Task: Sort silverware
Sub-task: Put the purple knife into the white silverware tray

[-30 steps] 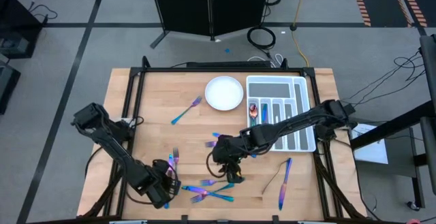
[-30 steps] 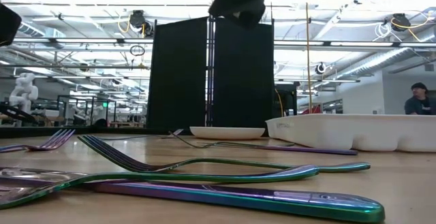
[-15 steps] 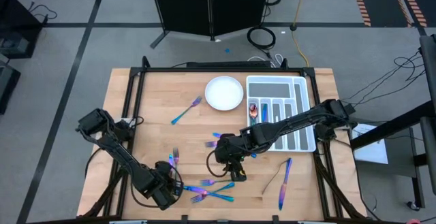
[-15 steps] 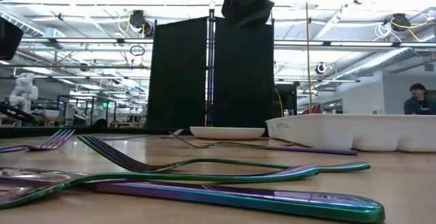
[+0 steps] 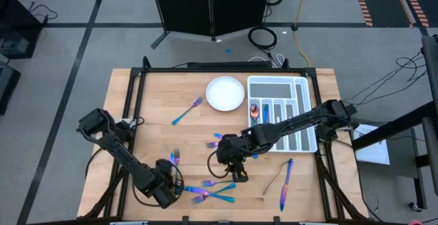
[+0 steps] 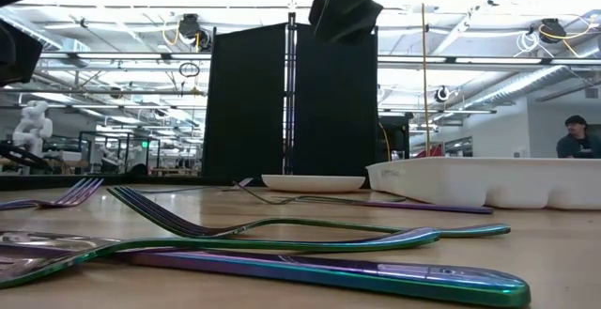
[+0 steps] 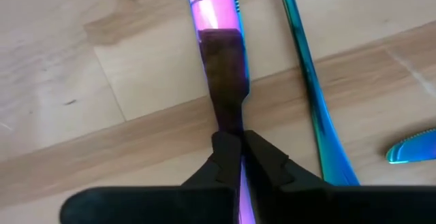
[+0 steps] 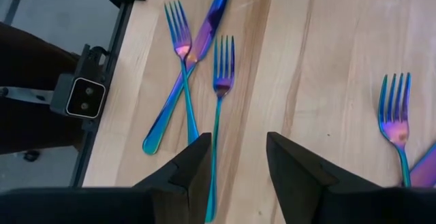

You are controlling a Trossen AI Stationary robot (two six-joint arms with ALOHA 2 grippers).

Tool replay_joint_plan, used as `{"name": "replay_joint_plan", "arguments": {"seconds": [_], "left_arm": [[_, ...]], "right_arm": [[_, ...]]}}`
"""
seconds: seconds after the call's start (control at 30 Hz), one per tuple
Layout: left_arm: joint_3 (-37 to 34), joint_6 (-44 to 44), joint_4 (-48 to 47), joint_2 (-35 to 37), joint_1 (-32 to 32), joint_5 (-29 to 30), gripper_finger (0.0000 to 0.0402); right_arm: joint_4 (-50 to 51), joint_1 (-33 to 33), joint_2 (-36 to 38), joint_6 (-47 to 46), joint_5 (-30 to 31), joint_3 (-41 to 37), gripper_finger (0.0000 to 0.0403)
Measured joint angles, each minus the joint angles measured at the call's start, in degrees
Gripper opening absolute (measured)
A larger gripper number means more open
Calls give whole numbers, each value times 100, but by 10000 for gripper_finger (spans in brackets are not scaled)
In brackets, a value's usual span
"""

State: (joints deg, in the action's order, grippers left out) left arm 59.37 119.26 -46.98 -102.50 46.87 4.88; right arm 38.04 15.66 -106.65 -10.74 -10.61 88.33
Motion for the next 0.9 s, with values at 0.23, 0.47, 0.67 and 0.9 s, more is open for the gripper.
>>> {"name": "replay_joint_plan", "arguments": {"seconds": [0.23, 0.47, 0.67, 0.9], "left_arm": [[-139, -5, -63, 12, -76, 13, 32], [-141, -269, -427, -2, -318, 84, 63], [-183, -1225, -754, 53, -688, 461, 66], [-502, -2598, -768, 182, -1430, 275, 66]], "right_arm": [[0, 0, 0, -55, 2, 0, 132], [1, 0, 0, -56, 2, 0, 132], [1, 0, 0, -57, 3, 0, 132], [19, 0, 17, -300, 2, 0, 132]]}}
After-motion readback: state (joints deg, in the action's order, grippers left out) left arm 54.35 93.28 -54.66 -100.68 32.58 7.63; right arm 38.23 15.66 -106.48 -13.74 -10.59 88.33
